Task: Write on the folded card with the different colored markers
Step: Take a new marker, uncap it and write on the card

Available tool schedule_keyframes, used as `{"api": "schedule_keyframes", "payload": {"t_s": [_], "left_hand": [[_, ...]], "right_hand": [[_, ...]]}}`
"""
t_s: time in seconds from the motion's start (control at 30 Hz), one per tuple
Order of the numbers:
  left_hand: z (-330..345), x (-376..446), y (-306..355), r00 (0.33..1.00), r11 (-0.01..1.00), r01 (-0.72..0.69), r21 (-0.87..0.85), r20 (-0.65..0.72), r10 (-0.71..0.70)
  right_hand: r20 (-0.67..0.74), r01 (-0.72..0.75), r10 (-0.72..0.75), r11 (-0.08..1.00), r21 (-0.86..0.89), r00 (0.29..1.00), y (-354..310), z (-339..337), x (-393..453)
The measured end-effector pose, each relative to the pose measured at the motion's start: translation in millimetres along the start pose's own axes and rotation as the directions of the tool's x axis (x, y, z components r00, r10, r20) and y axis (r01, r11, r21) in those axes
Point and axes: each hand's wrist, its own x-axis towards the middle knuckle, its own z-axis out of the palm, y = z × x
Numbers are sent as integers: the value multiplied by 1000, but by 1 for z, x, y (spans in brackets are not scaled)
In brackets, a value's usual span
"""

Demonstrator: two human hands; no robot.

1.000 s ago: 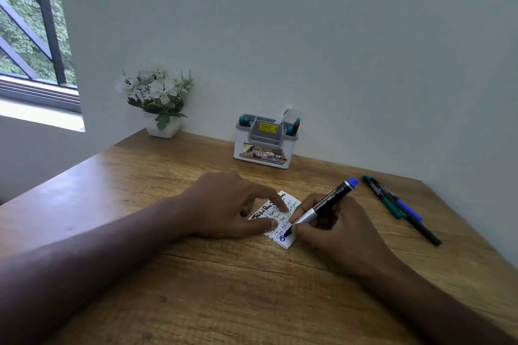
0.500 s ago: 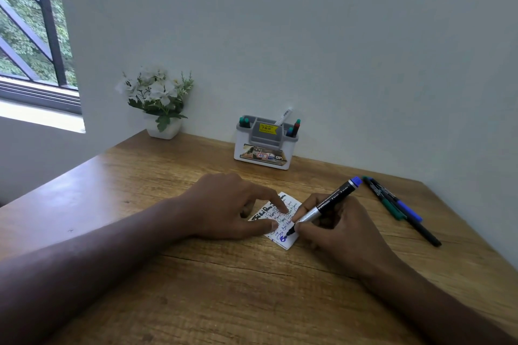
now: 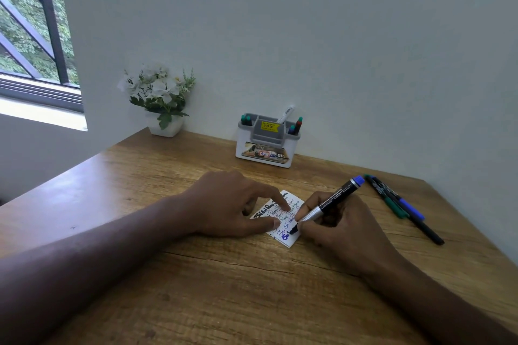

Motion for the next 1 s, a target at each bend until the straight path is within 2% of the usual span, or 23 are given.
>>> {"api": "schedule_keyframes", "payload": {"t_s": [0.67, 0.8, 1.0], "left_hand": [[2, 0, -2, 1000, 1000, 3, -7, -8, -3], [1, 0, 0, 1000, 1000, 5, 0, -11, -5], [1, 1, 0, 1000, 1000, 6, 1, -3, -6]], "right_hand": [[-29, -40, 40, 999, 30, 999, 4, 1, 1], [-101, -30, 35, 998, 51, 994, 5, -2, 2], [-28, -42, 43, 999, 16, 999, 6, -4, 5]]}}
